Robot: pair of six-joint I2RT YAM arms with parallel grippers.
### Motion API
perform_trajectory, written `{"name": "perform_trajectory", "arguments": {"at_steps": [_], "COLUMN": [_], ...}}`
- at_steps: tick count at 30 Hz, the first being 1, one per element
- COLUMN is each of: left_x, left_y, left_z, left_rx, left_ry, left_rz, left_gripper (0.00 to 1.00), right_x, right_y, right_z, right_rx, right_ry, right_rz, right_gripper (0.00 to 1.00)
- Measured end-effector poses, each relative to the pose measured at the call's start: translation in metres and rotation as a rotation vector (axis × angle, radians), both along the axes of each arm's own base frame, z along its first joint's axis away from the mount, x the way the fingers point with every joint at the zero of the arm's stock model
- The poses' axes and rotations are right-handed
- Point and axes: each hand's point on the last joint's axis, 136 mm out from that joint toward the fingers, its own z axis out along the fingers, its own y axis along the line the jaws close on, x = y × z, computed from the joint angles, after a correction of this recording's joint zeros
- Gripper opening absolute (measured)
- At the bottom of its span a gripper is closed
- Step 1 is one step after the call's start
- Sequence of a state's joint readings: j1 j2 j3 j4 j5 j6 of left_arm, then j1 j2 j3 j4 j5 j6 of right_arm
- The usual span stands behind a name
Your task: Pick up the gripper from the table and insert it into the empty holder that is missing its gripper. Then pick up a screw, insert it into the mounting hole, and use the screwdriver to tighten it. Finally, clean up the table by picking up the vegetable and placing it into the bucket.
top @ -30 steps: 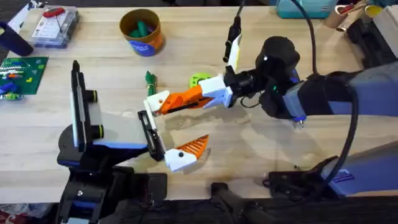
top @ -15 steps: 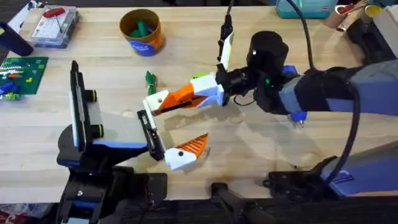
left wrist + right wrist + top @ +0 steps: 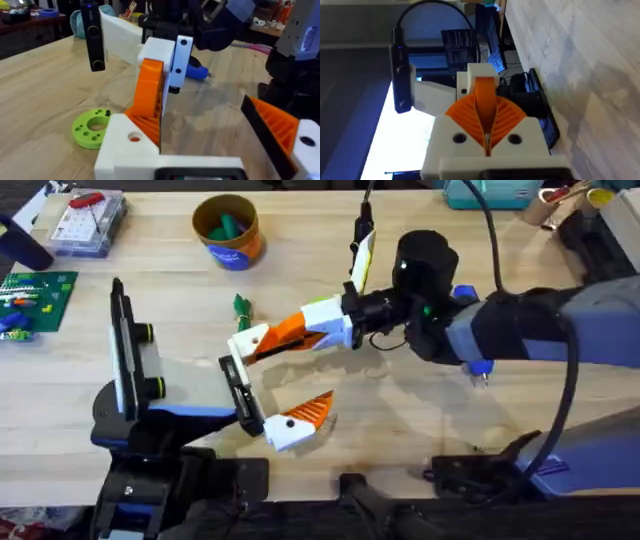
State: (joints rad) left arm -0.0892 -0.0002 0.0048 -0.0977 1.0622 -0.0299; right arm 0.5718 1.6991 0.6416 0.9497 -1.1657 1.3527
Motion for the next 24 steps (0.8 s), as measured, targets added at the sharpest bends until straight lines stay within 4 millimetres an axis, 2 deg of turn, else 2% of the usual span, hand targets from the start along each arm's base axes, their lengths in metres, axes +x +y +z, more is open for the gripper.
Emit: {"name": "perform_trajectory", "arguments": {"at_steps": [21,24], "left_x": [0.0044,0.0038], "left_y": [0.0023,0.0020], "left_z": [0.0001,0.0002], "left_rx": [-0.002,-0.001], "left_ry": [0.005,0.003], "left_rz": [0.028,0.024], "left_gripper": [0.986,0.988], "right_x": [0.0044,0.0061], "right_y": [0.0050,0.0056], "right_z": [-0.0006,-0.0019], "right_rx": [-0.007,-0.012], "right_ry": [-0.008,-0.006], "right_rz": [-0.037,-0.049], "right_gripper": [0.022,0.185]}}
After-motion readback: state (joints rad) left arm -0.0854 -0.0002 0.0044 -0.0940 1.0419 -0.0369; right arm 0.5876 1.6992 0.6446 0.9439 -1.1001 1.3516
